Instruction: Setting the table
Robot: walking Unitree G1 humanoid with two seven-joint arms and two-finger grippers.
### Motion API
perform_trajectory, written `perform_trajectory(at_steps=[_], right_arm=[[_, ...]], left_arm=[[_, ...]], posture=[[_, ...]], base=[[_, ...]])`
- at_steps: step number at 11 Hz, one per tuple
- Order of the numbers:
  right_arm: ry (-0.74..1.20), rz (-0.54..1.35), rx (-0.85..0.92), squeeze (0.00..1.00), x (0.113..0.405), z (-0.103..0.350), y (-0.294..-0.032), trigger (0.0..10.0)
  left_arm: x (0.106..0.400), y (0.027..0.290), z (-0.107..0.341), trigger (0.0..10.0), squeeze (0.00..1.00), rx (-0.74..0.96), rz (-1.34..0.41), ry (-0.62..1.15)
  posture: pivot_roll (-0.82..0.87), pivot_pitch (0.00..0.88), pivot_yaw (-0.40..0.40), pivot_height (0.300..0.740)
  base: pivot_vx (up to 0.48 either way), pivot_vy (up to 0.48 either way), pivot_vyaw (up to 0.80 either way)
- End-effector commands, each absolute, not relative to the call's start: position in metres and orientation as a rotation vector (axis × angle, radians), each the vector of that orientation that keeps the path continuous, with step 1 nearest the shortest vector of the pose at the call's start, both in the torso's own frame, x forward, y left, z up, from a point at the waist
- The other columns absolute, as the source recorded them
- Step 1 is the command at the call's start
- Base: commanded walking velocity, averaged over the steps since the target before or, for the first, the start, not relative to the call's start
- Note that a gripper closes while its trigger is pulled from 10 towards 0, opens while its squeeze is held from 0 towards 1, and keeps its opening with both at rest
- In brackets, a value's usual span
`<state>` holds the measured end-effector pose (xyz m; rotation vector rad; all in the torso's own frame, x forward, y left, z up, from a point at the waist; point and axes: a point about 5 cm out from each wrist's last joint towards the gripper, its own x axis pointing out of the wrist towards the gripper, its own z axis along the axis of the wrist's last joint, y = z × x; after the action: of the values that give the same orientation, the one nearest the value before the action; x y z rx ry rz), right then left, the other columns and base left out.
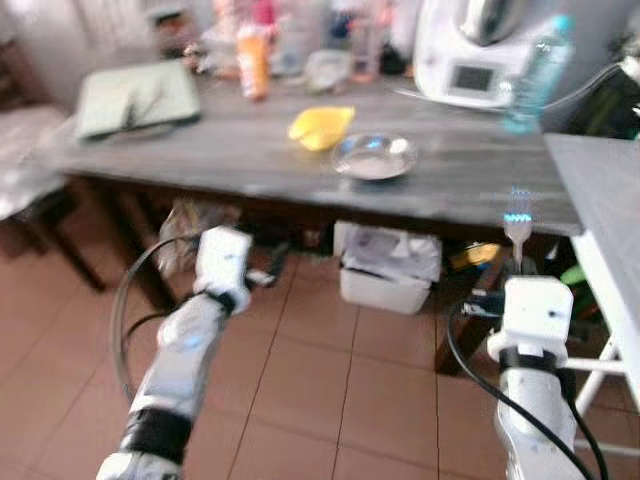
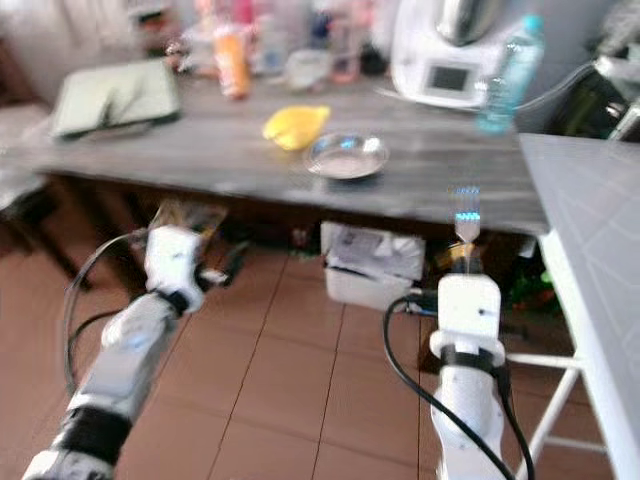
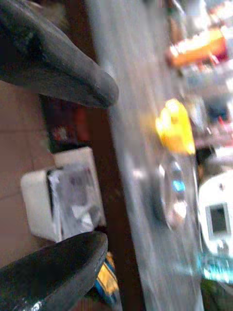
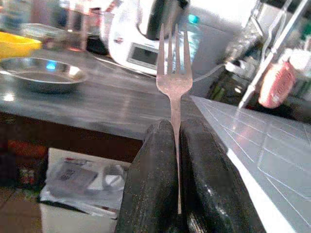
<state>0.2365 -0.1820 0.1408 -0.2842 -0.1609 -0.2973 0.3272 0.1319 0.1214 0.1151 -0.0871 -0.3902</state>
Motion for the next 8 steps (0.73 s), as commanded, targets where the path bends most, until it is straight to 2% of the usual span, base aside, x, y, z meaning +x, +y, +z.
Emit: perform_trajectory(at_steps=[1, 5, 8], right_arm=[[-0.178, -0.33, -0.288, 0.0, 0.2334, 0.1443, -0.1871, 10.0], [-0.178, -0.338, -0.293, 0.0, 0.2329, 0.1443, -0.1884, 10.0], [-0.185, -0.294, -0.305, 0.0, 0.2365, 0.1477, -0.1876, 10.0]], left_arm=[[0.3279, 0.1285, 0.1203, 10.0, 0.0, 0.126, -0.412, -0.083], [0.3301, 0.1239, 0.1191, 10.0, 0.0, 0.123, -0.424, -0.081], [0.329, 0.1224, 0.1166, 10.0, 0.0, 0.111, -0.412, -0.081]], posture=[[0.09, 0.056, 0.046, 0.74], [0.07, 0.051, 0.043, 0.74], [0.08, 0.048, 0.007, 0.74]], base=[[0.394, 0.0, 0.0], [0.386, 0.0, 0.0], [0.379, 0.0, 0.0]])
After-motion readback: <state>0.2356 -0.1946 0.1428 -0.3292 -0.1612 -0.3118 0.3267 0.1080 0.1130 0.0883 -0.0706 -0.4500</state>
